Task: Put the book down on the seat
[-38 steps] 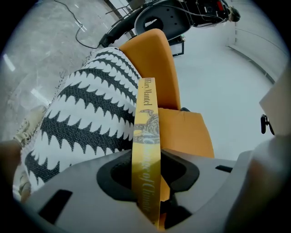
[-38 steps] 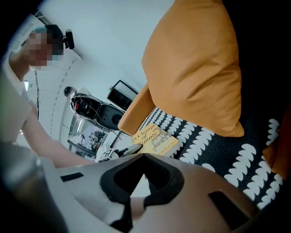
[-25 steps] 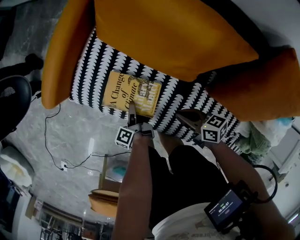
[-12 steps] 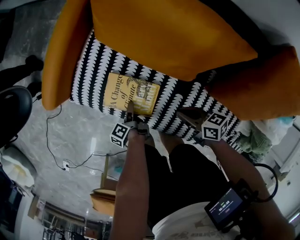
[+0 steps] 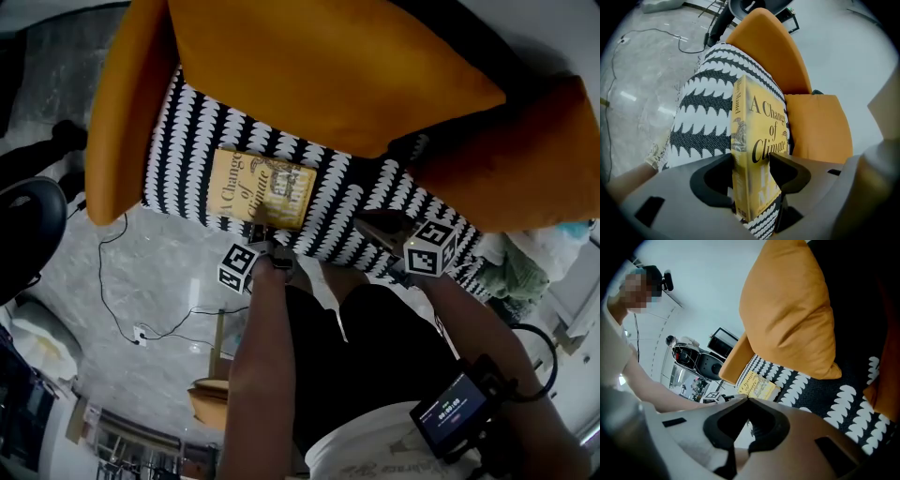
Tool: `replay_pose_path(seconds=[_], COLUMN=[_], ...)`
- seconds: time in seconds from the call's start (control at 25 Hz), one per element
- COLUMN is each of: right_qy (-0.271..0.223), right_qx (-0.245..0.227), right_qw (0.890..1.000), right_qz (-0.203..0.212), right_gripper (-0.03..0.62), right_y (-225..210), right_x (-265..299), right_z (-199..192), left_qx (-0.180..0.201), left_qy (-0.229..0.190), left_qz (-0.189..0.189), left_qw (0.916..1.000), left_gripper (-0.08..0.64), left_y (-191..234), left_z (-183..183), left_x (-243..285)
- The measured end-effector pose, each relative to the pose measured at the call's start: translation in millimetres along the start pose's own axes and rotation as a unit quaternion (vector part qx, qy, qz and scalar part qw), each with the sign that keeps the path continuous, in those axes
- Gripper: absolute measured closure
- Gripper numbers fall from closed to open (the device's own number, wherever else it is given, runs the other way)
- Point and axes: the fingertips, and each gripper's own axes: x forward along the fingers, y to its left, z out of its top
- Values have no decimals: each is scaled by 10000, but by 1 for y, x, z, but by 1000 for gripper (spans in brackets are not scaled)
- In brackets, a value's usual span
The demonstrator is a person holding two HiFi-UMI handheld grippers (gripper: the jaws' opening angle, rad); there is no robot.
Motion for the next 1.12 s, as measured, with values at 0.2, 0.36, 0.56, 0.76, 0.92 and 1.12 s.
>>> replay_pose_path(seconds=[0.2,0.36,0.56,0.76,0.92,1.12], right_qy=[-75,-132,-176,-236,-329,-369], right_qx=[-9,4,-32,-142,-243,-404], right_qw=[10000,9999,9998,9994,9988,9981], right_qz=[-40,-88,-121,-201,-251,-269], right_gripper=[578,578,578,578,578,578], right_y=[2,10,22,33,49,78], right_x=[-6,-12,-12,-19,-25,-32], right_z=[0,-2,-13,-23,-25,-34], left_qx=[449,1333,1432,1674,2405,2884], left_qy=[266,550,612,512,477,324], left_qz=[-54,172,51,-185,-362,-485], left_qw=[9986,9894,9878,9844,9688,9557], left_gripper=[308,308,308,311,329,420], left_y=[-7,-9,-7,-24,-43,-48], left_z=[-5,-8,-4,-3,1,7], left_x=[-7,-17,-26,-47,-82,-144])
